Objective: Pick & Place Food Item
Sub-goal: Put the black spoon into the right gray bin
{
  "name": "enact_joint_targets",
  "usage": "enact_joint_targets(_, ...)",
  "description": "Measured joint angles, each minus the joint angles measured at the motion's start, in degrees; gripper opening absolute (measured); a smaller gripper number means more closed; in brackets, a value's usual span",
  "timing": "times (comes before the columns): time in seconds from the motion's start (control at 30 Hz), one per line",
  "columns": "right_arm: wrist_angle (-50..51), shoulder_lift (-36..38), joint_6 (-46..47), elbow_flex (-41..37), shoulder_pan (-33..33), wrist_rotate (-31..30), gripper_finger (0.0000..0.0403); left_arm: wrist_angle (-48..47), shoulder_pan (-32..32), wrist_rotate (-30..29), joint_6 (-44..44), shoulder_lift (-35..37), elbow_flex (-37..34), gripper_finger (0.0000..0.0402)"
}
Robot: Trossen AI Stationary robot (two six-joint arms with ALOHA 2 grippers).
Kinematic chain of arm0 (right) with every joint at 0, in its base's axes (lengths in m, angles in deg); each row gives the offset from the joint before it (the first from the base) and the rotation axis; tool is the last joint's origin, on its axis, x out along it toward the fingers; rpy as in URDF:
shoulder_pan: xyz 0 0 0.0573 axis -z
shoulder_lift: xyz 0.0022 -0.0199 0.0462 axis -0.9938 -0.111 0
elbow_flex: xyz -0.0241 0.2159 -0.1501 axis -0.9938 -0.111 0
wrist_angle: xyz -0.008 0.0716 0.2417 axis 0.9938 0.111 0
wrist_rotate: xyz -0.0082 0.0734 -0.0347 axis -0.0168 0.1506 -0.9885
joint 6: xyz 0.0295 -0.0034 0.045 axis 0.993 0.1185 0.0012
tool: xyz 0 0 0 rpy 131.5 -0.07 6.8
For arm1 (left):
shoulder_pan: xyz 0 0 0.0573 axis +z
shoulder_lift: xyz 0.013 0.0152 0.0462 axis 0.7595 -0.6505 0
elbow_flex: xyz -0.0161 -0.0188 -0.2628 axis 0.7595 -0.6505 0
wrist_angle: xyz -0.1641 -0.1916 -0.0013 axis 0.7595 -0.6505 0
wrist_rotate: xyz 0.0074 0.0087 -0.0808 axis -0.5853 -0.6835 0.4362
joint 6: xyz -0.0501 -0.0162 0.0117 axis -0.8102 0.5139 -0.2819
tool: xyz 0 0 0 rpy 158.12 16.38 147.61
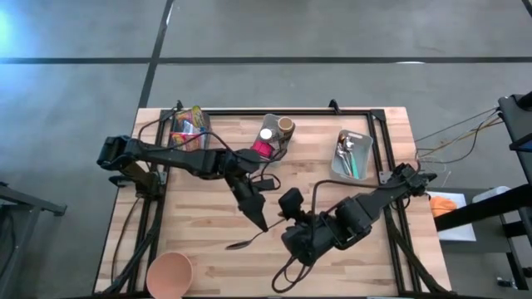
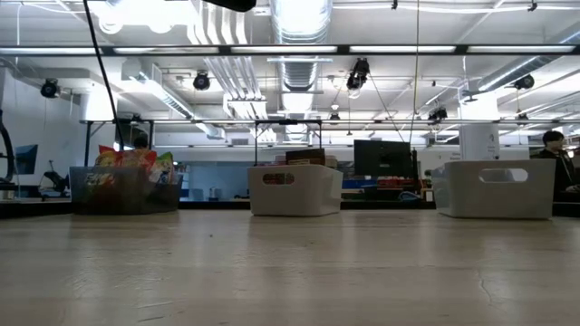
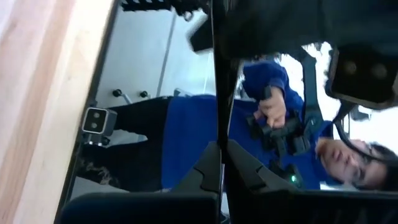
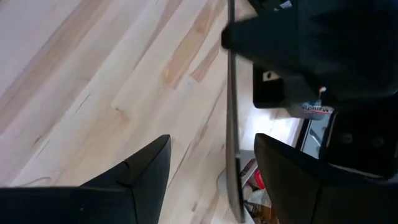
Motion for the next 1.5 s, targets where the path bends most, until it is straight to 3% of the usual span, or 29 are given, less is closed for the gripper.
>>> enact_joint_targets(0.2,0.15,0.04,-0.67,-0.07,0.54,0.27,0.0206,0.29,-0.45,1.76,1.4,0.02,0.0,0.0)
enact_joint_targets(0.5,0.07,0.04,-2.69,-0.09,0.56,0.4,0.0024,0.09,-0.3,1.08,1.38,0.02,0.0,0.0)
enact_joint_targets(1.03,0.5,0.15,8.27,-0.13,0.93,0.99,0.001,0.71,-0.23,-0.01,4.66,0.0,0.0,0.0008)
enact_joint_targets(1.17,-0.13,0.27,10.9,-0.13,0.89,0.96,0.0009,3.29,-0.26,-0.68,4.98,0.07,0.63,0.0052)
enact_joint_targets(1.5,-0.13,0.35,14.84,-0.11,1.02,3.05,0.0008,3.82,0.93,-2.9,6.17,0.25,2.21,0.0215)
